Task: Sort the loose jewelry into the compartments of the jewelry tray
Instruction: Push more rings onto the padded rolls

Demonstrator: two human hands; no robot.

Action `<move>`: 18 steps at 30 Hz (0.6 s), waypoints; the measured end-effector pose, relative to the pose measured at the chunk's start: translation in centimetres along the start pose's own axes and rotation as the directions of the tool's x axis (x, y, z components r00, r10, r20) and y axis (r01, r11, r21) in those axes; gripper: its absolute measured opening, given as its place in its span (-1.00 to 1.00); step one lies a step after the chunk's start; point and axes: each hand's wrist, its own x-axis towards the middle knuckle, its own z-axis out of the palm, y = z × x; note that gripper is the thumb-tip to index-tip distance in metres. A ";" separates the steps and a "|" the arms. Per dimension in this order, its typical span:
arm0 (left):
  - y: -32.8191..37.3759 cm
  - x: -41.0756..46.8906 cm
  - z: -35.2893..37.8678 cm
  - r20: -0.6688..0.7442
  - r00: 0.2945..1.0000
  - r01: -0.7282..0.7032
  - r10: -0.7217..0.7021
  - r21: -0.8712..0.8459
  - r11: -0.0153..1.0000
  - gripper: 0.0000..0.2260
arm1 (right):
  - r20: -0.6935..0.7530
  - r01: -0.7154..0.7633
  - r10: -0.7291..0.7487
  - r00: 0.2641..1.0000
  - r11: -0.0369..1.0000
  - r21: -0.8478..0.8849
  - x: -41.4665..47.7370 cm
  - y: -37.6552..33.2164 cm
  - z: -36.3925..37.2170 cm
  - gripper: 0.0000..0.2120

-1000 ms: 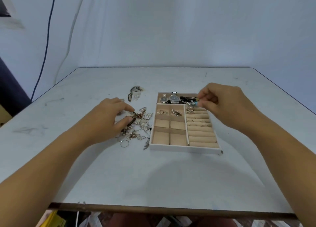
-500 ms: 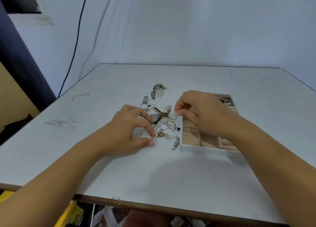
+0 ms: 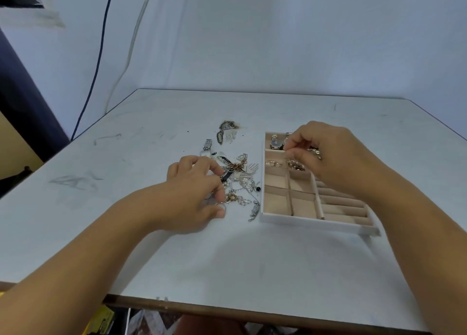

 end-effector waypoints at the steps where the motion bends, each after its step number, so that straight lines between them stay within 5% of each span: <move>1: 0.1 0.0 0.0 -0.014 1.000 -0.012 0.012 0.014 1.000 -0.83 | 0.014 -0.012 0.012 1.000 1.000 -0.026 0.0 0.3 -0.7 -0.93; 4: 0.6 0.4 -0.5 -0.031 0.999 -0.036 0.035 -0.020 0.999 -0.82 | 0.067 -0.029 0.037 0.997 0.992 -0.124 -0.4 1.7 -2.6 -0.93; 9: 4.2 2.6 -2.4 -0.195 0.979 -0.133 0.056 -0.411 0.902 -0.84 | 0.108 -0.067 0.082 0.991 0.988 -0.141 -2.6 4.1 -4.3 -0.88; 18: 11.3 7.8 0.1 -0.306 0.931 -0.303 0.201 -0.335 0.892 -0.93 | 0.045 -0.059 0.063 0.997 0.996 -0.074 -6.6 6.5 -5.0 -0.94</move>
